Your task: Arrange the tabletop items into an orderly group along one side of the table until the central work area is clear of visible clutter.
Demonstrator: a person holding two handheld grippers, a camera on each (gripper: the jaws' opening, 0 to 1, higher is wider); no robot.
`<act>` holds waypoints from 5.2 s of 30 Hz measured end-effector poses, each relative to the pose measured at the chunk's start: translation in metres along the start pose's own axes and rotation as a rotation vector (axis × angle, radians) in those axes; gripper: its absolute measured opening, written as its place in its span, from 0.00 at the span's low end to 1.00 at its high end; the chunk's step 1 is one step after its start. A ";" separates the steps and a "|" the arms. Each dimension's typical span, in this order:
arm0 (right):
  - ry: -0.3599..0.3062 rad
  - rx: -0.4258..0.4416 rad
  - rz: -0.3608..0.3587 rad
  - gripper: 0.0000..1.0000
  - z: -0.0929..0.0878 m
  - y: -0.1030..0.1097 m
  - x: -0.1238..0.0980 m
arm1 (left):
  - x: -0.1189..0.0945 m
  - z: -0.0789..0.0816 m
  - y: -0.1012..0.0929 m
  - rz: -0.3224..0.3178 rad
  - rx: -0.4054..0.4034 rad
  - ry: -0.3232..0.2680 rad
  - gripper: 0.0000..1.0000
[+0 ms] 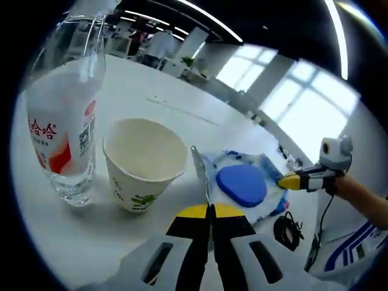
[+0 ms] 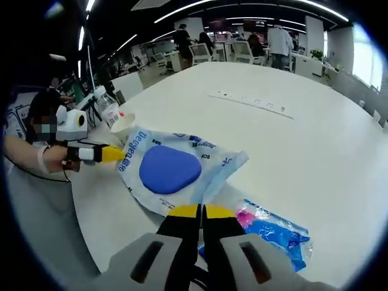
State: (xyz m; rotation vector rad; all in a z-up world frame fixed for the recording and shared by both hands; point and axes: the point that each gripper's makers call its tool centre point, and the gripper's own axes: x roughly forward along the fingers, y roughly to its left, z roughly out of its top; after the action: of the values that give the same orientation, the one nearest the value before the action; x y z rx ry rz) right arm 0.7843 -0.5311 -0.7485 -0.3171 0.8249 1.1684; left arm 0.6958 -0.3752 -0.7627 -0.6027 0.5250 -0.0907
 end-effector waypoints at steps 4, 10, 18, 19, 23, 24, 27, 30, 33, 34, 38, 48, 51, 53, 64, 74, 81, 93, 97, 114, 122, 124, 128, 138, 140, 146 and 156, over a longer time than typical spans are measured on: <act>0.016 0.004 0.006 0.00 -0.009 0.006 0.004 | 0.000 0.001 0.002 0.006 0.008 -0.001 0.00; 0.006 0.029 0.008 0.00 -0.013 0.008 0.008 | 0.000 0.001 0.007 0.020 0.023 0.000 0.00; 0.015 0.039 -0.001 0.00 -0.021 0.014 0.012 | 0.003 -0.005 0.012 0.031 0.018 0.014 0.00; 0.014 0.042 -0.003 0.00 -0.022 0.013 0.012 | 0.003 -0.006 0.012 0.033 0.016 0.016 0.00; 0.019 0.057 -0.010 0.00 -0.027 0.010 0.015 | 0.006 -0.009 0.014 0.037 0.002 0.018 0.00; 0.018 0.060 -0.012 0.00 -0.027 0.010 0.016 | 0.006 -0.009 0.014 0.038 0.003 0.018 0.00; 0.020 0.067 -0.016 0.00 -0.030 0.011 0.017 | 0.007 -0.010 0.015 0.043 -0.003 0.016 0.00; 0.021 0.073 -0.018 0.00 -0.032 0.012 0.017 | 0.008 -0.013 0.016 0.044 -0.008 0.022 0.00; 0.021 0.083 -0.016 0.00 -0.033 0.012 0.017 | 0.007 -0.015 0.017 0.044 -0.015 0.025 0.00; 0.022 0.084 -0.016 0.00 -0.033 0.012 0.018 | 0.007 -0.016 0.018 0.045 -0.015 0.028 0.00; 0.023 0.085 -0.018 0.00 -0.033 0.013 0.018 | 0.007 -0.017 0.018 0.046 -0.022 0.028 0.00; 0.030 0.091 -0.019 0.00 -0.037 0.012 0.020 | 0.007 -0.018 0.021 0.049 -0.035 0.028 0.00; 0.029 0.094 -0.021 0.00 -0.037 0.014 0.020 | 0.008 -0.019 0.022 0.050 -0.038 0.026 0.00; 0.030 0.091 -0.022 0.00 -0.038 0.014 0.020 | 0.008 -0.019 0.022 0.050 -0.053 0.023 0.00; 0.025 0.094 -0.034 0.00 -0.039 0.014 0.022 | 0.008 -0.020 0.025 0.054 -0.043 0.016 0.00; 0.022 0.068 -0.040 0.02 -0.040 0.010 0.022 | 0.008 -0.020 0.025 0.046 -0.040 0.004 0.00; 0.016 0.055 -0.045 0.03 -0.037 0.011 0.019 | 0.006 -0.018 0.025 0.042 -0.032 -0.009 0.00; -0.003 0.051 -0.074 0.07 -0.033 0.011 0.008 | 0.000 -0.009 0.021 0.008 -0.016 -0.050 0.10; -0.033 0.060 -0.076 0.07 -0.030 0.012 0.003 | -0.006 -0.007 0.021 0.001 0.017 -0.049 0.13; -0.130 0.022 -0.025 0.38 -0.025 0.045 -0.015 | -0.038 -0.014 -0.013 -0.161 0.212 0.014 0.39; -0.134 0.001 -0.022 0.55 -0.035 0.052 -0.025 | -0.066 -0.010 -0.006 -0.176 0.276 0.044 0.55; -0.139 -0.001 -0.024 0.61 -0.037 0.053 -0.029 | -0.076 -0.007 -0.002 -0.169 0.274 0.047 0.58; -0.154 -0.010 -0.029 0.67 -0.039 0.056 -0.039 | -0.095 -0.006 0.006 -0.160 0.307 0.056 0.65; -0.181 -0.032 -0.026 0.85 -0.049 0.070 -0.057 | -0.139 -0.002 0.020 -0.144 0.264 0.009 0.81; -0.182 -0.024 -0.028 0.87 -0.051 0.072 -0.060 | -0.146 -0.002 0.023 -0.138 0.267 0.003 0.88; -0.185 -0.034 -0.051 0.94 -0.061 0.076 -0.069 | -0.172 -0.002 0.031 -0.125 0.257 -0.041 0.89; -0.198 0.025 -0.104 1.00 -0.082 0.075 -0.086 | -0.194 -0.012 0.035 -0.141 0.289 -0.063 0.93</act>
State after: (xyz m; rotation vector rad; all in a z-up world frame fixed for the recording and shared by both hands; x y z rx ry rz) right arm 0.6706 -0.6113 -0.7287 -0.2174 0.6422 1.0725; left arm 0.5192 -0.3080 -0.7041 -0.3579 0.3984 -0.2760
